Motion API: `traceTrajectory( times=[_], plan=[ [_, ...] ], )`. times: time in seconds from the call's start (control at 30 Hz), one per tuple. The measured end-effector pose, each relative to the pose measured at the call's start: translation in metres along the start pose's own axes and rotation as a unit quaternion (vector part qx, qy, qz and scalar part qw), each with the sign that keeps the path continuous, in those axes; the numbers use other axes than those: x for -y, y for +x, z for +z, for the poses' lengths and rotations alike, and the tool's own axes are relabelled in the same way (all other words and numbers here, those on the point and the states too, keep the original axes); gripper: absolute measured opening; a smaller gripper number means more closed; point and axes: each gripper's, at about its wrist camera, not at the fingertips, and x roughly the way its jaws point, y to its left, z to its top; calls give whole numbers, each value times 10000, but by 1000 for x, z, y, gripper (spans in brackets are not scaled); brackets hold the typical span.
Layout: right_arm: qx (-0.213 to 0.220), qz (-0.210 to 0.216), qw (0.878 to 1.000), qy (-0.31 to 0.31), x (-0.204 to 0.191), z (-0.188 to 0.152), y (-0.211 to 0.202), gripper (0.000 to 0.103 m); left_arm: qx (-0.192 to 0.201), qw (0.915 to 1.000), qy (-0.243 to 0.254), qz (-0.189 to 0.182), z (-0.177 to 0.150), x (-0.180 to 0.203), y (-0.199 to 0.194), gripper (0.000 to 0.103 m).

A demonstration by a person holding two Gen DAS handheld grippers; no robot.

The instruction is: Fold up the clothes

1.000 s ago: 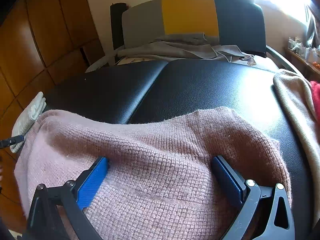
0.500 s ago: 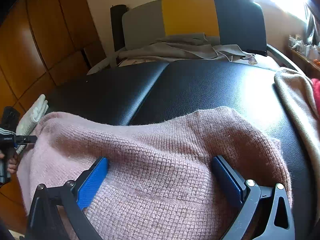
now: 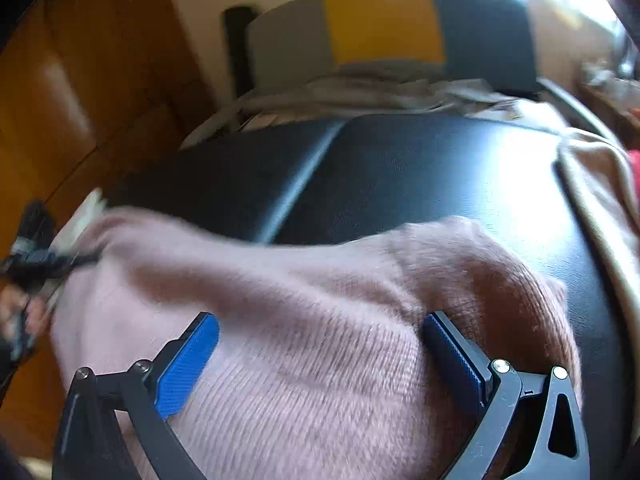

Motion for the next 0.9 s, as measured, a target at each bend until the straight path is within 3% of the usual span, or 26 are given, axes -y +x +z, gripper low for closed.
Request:
traceTrajectory(
  times=[0.13,0.27,0.5,0.57,0.73,0.87,0.9],
  plan=[
    [-519,893,9918,-756,-17,-1,-41,103,112,9997,66,183,27,7,-21,14],
    [-1164,1361,9748,-1327,-31,-18,-64,103,97,9991,258,335,44,25,-44,14],
    [-1667,1179,9692,-1379,-15,-42,-40,101,78,9984,563,-12,48,93,-75,14],
    [-1858,843,9668,-1541,-13,-52,-22,102,44,9983,536,-227,46,116,-73,14],
    [-1471,700,9726,-1656,-16,-65,-22,103,12,9957,667,-642,36,180,-64,14],
    [-1214,631,9786,-1539,-15,-62,-38,101,-12,9941,797,-737,35,218,-51,14],
    [-965,668,9808,-1557,-15,-59,-49,101,-42,9940,802,-747,34,225,-47,14]
  ],
)
